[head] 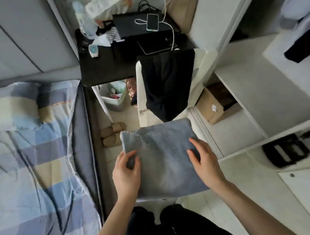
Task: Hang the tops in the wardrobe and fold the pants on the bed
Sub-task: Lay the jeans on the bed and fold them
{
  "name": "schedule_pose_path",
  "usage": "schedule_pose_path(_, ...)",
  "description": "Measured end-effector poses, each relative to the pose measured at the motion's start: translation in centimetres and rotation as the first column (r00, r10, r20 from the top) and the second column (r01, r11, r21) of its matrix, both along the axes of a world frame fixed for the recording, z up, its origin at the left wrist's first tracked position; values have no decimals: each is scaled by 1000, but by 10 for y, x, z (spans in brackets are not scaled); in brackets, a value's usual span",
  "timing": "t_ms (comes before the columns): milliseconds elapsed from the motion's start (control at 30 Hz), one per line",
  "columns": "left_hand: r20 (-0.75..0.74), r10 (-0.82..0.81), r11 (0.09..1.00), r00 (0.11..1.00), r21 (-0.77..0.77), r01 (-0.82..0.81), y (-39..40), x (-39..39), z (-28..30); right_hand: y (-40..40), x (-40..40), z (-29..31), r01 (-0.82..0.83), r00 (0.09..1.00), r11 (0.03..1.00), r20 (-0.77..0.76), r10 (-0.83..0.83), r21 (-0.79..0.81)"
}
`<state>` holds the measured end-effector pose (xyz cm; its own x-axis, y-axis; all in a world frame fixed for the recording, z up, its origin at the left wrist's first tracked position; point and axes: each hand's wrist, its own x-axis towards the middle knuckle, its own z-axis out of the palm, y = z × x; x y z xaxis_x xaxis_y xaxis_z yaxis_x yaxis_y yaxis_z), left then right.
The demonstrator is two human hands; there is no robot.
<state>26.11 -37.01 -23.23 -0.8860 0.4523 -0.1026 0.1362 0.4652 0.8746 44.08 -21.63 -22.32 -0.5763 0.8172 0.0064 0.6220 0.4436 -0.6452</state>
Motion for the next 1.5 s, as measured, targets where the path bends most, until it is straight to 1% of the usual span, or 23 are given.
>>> schedule_pose_path(133,15,-70,998,997,-10,70,56,51,1,41,61,3,91,996,996,-8,-91,-2)
schedule_pose_path(200,20,-159,987,987,2,159,97,81,-2,64,101,3,188,982,982,4,-188,-17)
schedule_pose_path(267,54,-201,979,978,-1,202,122,95,-1,76,121,3,239,971,971,31,-238,-17)
schedule_pose_path(333,92,-281,959,955,-3,282,152,111,-1,90,145,3,303,952,952,69,-300,-46)
schedule_pose_path(433,202,-433,899,879,16,439,205,123,-8,118,173,0,366,928,925,113,-356,-98)
schedule_pose_path(500,249,-509,850,824,-5,526,235,123,-13,135,179,-2,409,908,906,146,-393,-109)
schedule_pose_path(633,199,-640,755,742,-19,656,309,116,-20,186,177,-13,500,863,862,133,-488,-81)
schedule_pose_path(700,172,-687,715,706,-12,699,348,107,-24,215,170,-16,543,838,834,128,-530,-99)
schedule_pose_path(800,147,-773,620,617,-30,784,408,97,-25,260,158,-21,613,789,783,132,-600,-105)
schedule_pose_path(867,150,-817,555,556,-57,830,457,90,-28,296,151,-26,692,722,713,106,-683,-118)
schedule_pose_path(933,125,-857,497,499,-55,866,513,85,-37,338,147,-31,791,608,595,78,-790,-140)
schedule_pose_path(1033,71,-911,405,406,-25,914,596,95,-52,394,152,-34,894,444,437,56,-894,-105)
schedule_pose_path(1100,21,-939,343,343,15,939,653,112,-58,428,160,-38,940,337,338,-27,-941,-38)
schedule_pose_path(1167,-79,-959,268,273,71,961,707,135,-63,465,172,-55,970,242,231,-180,-954,80)
schedule_pose_path(1200,-131,-960,236,247,96,967,728,147,-64,480,180,-64,974,212,184,-240,-947,136)
schedule_pose_path(1267,-201,-956,190,213,127,973,767,171,-82,510,198,-87,975,153,98,-284,-947,198)
schedule_pose_path(1300,-202,-962,163,184,116,980,781,182,-94,519,206,-95,979,117,67,-259,-959,192)
schedule_pose_path(1333,-173,-978,112,119,51,992,794,193,-111,529,217,-109,984,79,44,-204,-976,172)
schedule_pose_path(1367,-128,-992,20,7,-101,995,798,197,-126,534,226,-119,989,59,47,-82,-995,142)
schedule_pose_path(1400,-54,-990,-103,-128,-332,937,798,201,-147,538,235,-135,993,54,63,96,-994,98)
schedule_pose_path(1433,33,-971,-218,-236,-525,823,795,201,-164,538,238,-147,994,92,107,285,-954,37)
schedule_pose_path(1467,81,-947,-290,-311,-634,717,790,201,-179,536,239,-159,989,142,150,436,-889,-15)
schedule_pose_path(1500,85,-928,-317,-361,-688,653,784,201,-192,533,236,-169,981,173,192,533,-828,-21)
